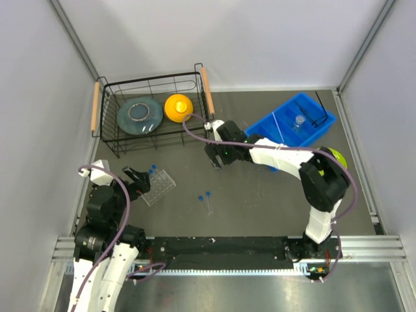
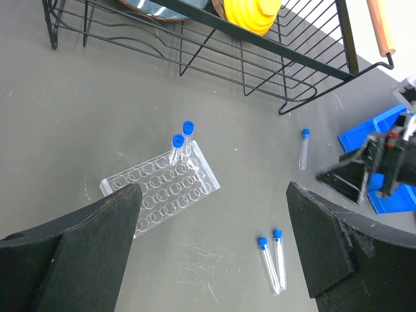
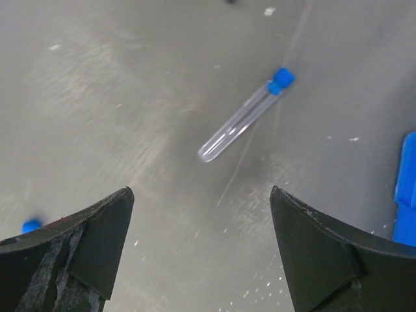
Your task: Organize the chemistry lab equipment
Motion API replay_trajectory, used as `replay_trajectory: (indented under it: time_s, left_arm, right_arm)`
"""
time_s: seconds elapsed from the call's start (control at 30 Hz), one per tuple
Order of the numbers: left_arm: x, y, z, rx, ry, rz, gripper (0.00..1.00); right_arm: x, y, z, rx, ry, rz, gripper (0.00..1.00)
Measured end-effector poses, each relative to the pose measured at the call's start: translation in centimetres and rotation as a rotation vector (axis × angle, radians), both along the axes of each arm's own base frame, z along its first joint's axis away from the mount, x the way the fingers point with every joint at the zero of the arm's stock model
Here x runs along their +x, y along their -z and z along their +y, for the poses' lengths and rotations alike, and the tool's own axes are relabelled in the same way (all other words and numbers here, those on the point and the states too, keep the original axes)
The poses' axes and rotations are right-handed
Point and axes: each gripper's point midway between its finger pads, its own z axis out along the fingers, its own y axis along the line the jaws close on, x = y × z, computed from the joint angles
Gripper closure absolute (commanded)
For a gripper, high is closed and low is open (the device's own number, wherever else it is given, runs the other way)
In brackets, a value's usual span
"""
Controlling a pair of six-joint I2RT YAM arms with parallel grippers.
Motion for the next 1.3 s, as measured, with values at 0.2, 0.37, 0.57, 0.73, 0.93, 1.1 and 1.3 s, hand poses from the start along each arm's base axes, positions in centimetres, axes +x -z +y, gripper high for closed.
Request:
replay_trajectory:
  time_s: [0.2, 0.37, 0.57, 0.73, 0.93, 1.1, 1.3]
  left_arm:
    - [-0.3, 0.2, -0.2, 0.004, 0.017, 0.009, 0.01]
    - [-0.4, 0.3, -0.5, 0.013, 0.041, 0.009, 0.01]
    - [-0.5, 0.2, -0.5, 0.016, 0.047, 0.005, 0.01]
    - [-0.5, 0.0, -0.5, 0.014, 0.047, -0.004, 0.01]
    - [-0.5, 0.0, -0.6, 0.014, 0.049, -0.005, 0.01]
    - [-0.5, 0.0, -0.6, 0.012, 0.054, -0.006, 0.01]
    - [-0.7, -0.3, -1.0, 0.003, 0.072, -0.023, 0.01]
  right_arm:
    - [3.1, 2.4, -0.1, -0.037, 0.175, -0.036, 0.27]
    - [4.8, 2.6, 0.4, -0.019, 0.245, -0.070, 0.45]
    - [5.8, 3.7, 0.7, -0.014, 0.288, -0.083, 0.56]
    - [5.5, 5.5, 0.4, -0.043, 0.289, -0.059, 0.59]
    - [5.2, 6.1, 0.4, -0.040, 0.292, -0.058, 0.67]
    - [5.3, 6.2, 0.6, -0.026, 0.291, -0.064, 0.74]
    - [5.1, 6.2, 0.6, 0.000, 0.291, -0.076, 0.84]
